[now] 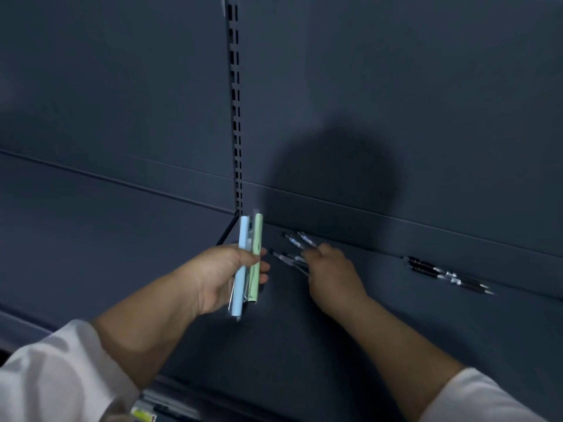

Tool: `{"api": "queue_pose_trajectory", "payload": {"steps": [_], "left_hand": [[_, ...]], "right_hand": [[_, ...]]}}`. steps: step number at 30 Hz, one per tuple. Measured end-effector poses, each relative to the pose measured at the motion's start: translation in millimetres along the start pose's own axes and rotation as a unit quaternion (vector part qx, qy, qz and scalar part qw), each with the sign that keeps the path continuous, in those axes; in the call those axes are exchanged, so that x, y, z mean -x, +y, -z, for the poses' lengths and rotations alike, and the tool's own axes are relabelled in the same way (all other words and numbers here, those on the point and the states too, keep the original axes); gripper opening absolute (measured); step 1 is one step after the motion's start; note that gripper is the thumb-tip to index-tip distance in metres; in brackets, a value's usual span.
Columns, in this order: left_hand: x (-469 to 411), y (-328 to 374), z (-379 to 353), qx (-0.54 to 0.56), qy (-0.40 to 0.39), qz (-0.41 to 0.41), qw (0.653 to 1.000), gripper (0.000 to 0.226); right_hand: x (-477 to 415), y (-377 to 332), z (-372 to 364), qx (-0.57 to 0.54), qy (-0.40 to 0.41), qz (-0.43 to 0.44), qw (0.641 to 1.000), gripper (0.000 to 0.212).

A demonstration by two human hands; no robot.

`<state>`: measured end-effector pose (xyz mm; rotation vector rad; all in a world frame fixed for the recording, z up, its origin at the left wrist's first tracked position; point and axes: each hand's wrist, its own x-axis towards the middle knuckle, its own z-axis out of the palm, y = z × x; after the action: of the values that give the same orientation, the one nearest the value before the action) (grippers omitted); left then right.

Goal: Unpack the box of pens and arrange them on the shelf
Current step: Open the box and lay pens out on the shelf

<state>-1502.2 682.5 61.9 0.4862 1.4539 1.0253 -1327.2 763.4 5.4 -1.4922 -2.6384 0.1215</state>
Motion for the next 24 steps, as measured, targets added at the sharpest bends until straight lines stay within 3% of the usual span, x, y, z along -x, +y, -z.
{"api": "queue_pose_trajectory", "payload": {"steps": [3,5,6,7,8,9,12,17,21,24], "left_hand": [[4.6,-1.9,-1.0,-0.031,-0.029,-0.014,0.999,0.016],[8.0,-3.6,-3.8,-0.047,-0.050,-0.017,0.998,0.015],[9.6,-4.4,-5.6,-0.056,-0.062,-0.018,0.996,0.016],[10.9,-5.0,-8.1,-0.069,-0.075,-0.017,0.995,0.018],[11.9,-5.7,-10.3,-0.083,-0.089,-0.017,0.992,0.020],[12.4,-6.5,-12.6,-0.095,-0.101,-0.017,0.990,0.022],[14.1,-8.5,-19.8,-0.113,-0.132,-0.014,0.985,0.024],[14.2,-10.4,-33.5,-0.119,-0.155,-0.009,0.981,0.022],[10.6,-15.2,-47.2,-0.105,-0.125,-0.024,0.986,0.016],[10.8,-15.3,-53.0,-0.035,-0.083,-0.007,0.996,0.018]], "right_hand": [[-0.6,-1.6,6.8,-0.039,0.074,-0.010,0.996,0.036],[-0.4,-10.0,20.2,-0.236,0.089,-0.037,0.967,0.030],[1.0,-16.8,29.4,-0.378,0.062,-0.063,0.921,0.026],[2.7,-23.3,38.3,-0.513,0.020,-0.091,0.853,0.022],[4.2,-26.9,44.7,-0.599,-0.015,-0.115,0.793,0.019],[5.7,-27.5,48.9,-0.628,-0.040,-0.120,0.768,0.019],[13.5,-23.6,53.6,-0.612,-0.062,-0.091,0.783,0.018],[30.0,-10.1,56.7,-0.647,-0.099,-0.087,0.751,0.011],[37.5,0.6,53.8,-0.630,-0.061,-0.118,0.765,0.010],[39.8,6.0,50.6,-0.610,-0.020,-0.168,0.774,0.018]]}}
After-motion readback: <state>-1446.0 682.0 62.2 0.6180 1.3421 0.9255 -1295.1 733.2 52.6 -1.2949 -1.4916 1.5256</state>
